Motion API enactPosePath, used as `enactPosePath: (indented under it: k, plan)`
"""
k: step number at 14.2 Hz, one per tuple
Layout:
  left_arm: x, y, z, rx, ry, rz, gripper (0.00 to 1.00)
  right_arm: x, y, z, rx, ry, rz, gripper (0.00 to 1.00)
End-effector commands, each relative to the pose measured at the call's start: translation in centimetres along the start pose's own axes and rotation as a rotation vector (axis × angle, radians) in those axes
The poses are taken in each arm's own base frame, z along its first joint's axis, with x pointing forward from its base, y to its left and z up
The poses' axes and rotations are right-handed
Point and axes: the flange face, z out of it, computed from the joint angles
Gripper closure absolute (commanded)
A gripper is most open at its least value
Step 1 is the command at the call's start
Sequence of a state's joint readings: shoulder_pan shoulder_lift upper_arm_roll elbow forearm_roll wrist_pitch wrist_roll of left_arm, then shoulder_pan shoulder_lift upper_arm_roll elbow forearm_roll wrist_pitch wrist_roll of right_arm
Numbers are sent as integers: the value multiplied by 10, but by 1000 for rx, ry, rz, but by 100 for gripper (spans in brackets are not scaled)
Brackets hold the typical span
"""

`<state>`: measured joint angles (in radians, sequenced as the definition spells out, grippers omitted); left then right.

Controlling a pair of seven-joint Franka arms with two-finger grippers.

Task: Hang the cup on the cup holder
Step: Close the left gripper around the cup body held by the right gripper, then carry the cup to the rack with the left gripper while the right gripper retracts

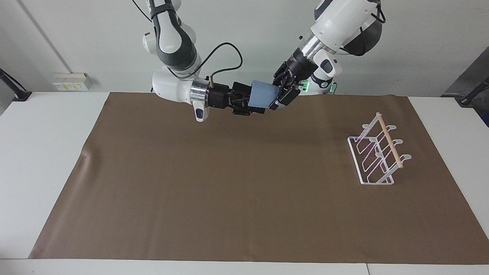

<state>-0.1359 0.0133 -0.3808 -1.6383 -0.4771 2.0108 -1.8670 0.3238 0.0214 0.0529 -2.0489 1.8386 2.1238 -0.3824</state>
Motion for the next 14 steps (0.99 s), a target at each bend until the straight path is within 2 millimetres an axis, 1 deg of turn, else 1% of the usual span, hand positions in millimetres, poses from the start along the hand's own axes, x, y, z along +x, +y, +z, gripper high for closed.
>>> enactPosePath:
  k: [1,4,6,7,8,9,10,11,14]
  plan:
    - [3,-3,-1,9,-2,-5,100,-3,-6,-4,-32,6,0,0]
    - [9,0,-4,4,12,-9,100,3,2,-13,-157,-20,-57,0]
    - [33,9,-14,5,31,-24,100,10,6,-27,-279,-34,-83,0]
    - [42,11,-17,9,59,11,100,14,5,-36,-333,-39,-102,0]
    - [55,12,-18,24,116,89,100,17,6,-44,-385,-42,-114,0]
    - [59,10,-18,46,159,179,100,20,6,-51,-433,-40,-125,0]
    - [68,8,-15,72,199,232,100,21,4,-60,-498,-39,-142,0]
    - [81,6,-18,82,259,266,100,23,4,-68,-574,-38,-164,0]
    - [117,-15,-5,170,467,512,100,35,10,-98,-866,-33,-245,0]
